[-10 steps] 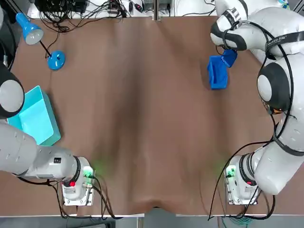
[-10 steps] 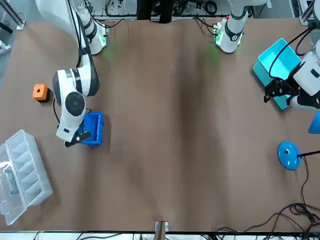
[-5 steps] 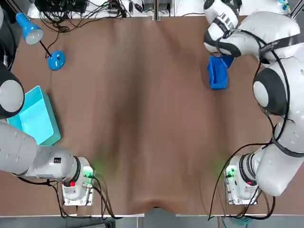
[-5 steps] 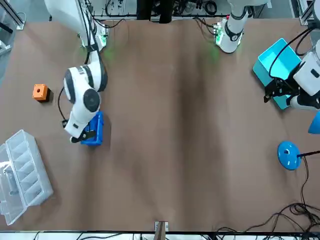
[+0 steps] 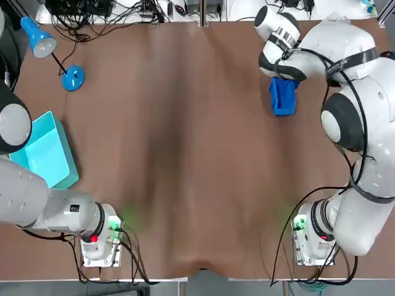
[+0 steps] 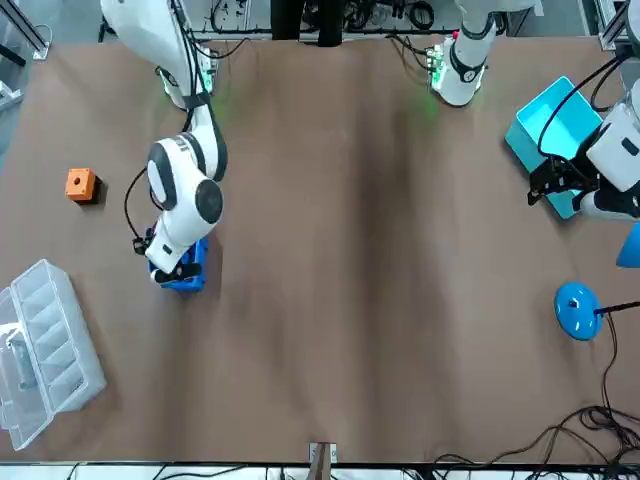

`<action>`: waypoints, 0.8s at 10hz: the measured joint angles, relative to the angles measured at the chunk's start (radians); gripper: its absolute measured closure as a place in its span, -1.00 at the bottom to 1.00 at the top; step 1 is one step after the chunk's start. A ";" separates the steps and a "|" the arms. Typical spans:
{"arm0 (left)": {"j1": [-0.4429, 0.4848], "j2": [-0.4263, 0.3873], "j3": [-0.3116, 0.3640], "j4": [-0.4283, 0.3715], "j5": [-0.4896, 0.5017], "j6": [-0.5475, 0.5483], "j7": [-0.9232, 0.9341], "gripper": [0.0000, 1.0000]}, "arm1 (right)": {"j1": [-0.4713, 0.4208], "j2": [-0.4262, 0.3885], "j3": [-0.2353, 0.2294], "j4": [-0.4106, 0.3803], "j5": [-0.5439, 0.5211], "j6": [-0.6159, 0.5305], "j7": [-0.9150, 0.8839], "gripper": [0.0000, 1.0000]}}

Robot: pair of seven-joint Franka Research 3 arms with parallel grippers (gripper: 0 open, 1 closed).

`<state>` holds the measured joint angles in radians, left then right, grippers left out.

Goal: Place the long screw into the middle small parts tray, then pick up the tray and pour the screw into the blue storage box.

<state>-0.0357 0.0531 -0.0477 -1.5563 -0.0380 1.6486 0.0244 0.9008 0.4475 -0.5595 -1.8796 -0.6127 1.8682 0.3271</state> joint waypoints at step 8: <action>0.000 0.000 0.000 0.000 0.000 0.000 0.000 -1.00 | 0.029 0.071 -0.011 0.061 -0.004 -0.079 0.020 0.96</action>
<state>-0.0357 0.0532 -0.0477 -1.5561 -0.0380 1.6485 0.0244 0.9299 0.5182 -0.5709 -1.8187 -0.6166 1.7895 0.3469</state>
